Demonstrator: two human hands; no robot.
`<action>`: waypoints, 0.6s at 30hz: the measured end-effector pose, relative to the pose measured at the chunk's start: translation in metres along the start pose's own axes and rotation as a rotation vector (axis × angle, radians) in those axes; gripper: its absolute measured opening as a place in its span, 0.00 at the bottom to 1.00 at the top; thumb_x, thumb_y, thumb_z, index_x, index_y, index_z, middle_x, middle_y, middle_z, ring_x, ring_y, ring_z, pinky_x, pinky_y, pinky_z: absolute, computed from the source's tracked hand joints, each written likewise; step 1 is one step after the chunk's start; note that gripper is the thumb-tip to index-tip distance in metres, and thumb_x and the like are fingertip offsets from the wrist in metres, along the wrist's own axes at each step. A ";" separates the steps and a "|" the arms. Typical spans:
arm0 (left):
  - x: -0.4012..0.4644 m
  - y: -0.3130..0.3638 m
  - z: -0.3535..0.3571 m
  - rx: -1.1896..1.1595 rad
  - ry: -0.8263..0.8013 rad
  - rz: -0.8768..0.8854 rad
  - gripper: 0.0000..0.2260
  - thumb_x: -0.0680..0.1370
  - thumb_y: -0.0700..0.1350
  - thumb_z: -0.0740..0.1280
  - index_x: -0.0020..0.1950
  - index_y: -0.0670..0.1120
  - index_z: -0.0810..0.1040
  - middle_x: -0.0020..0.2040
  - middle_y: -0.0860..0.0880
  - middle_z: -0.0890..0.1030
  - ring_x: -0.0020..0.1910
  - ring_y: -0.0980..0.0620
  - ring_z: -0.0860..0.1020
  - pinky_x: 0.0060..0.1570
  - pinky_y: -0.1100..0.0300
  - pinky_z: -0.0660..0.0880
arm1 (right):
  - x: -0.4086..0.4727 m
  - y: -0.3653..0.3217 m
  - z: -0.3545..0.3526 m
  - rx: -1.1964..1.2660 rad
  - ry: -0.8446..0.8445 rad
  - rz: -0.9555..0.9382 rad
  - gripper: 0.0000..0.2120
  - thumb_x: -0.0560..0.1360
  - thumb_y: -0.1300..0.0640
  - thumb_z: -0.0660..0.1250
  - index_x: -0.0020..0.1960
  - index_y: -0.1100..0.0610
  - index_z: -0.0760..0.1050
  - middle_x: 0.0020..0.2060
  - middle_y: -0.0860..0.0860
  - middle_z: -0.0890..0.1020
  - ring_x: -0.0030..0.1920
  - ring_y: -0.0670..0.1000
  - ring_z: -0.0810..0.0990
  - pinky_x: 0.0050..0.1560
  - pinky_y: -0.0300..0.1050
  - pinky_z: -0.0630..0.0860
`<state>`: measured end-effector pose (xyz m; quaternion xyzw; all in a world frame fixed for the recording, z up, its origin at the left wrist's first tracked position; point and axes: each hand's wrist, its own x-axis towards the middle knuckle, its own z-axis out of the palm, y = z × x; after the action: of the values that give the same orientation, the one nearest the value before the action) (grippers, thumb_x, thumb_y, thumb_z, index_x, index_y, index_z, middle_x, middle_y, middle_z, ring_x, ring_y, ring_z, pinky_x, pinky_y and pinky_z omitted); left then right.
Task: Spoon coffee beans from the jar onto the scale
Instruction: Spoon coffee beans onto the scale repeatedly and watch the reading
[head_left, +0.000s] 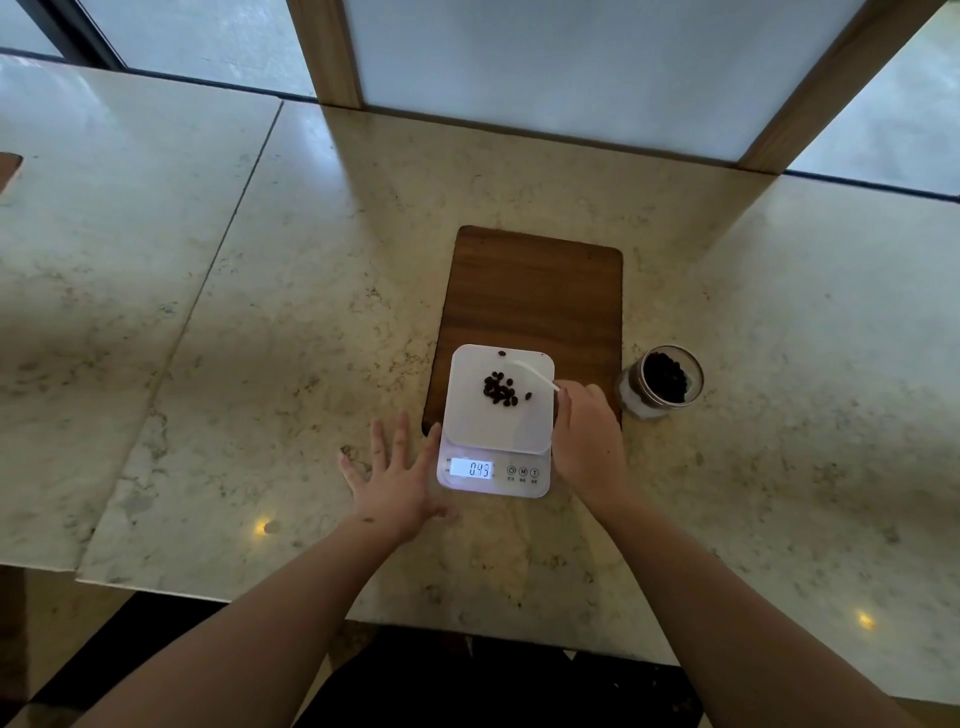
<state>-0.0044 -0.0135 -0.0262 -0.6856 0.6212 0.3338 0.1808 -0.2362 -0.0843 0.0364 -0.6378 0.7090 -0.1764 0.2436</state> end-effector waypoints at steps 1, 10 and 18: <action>0.000 0.000 0.000 0.004 0.000 -0.002 0.55 0.68 0.77 0.63 0.66 0.66 0.16 0.69 0.51 0.15 0.67 0.43 0.14 0.64 0.22 0.30 | 0.005 -0.001 0.000 0.007 0.016 0.006 0.13 0.84 0.57 0.53 0.52 0.56 0.76 0.44 0.53 0.76 0.35 0.45 0.70 0.34 0.41 0.64; 0.001 0.000 0.001 0.015 -0.005 -0.010 0.55 0.68 0.76 0.64 0.67 0.66 0.17 0.68 0.52 0.14 0.67 0.43 0.14 0.63 0.23 0.27 | 0.034 -0.009 0.010 -0.036 0.014 -0.029 0.13 0.82 0.58 0.55 0.59 0.57 0.76 0.45 0.49 0.72 0.34 0.43 0.69 0.31 0.38 0.63; -0.002 0.002 -0.002 0.004 -0.008 0.001 0.54 0.69 0.74 0.65 0.69 0.65 0.19 0.69 0.51 0.15 0.68 0.42 0.16 0.65 0.22 0.30 | 0.023 -0.006 0.009 -0.040 -0.054 -0.015 0.16 0.84 0.57 0.51 0.59 0.58 0.77 0.45 0.50 0.73 0.38 0.51 0.74 0.38 0.46 0.70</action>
<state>-0.0056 -0.0137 -0.0237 -0.6836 0.6214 0.3355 0.1845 -0.2277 -0.1070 0.0302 -0.6524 0.7008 -0.1468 0.2486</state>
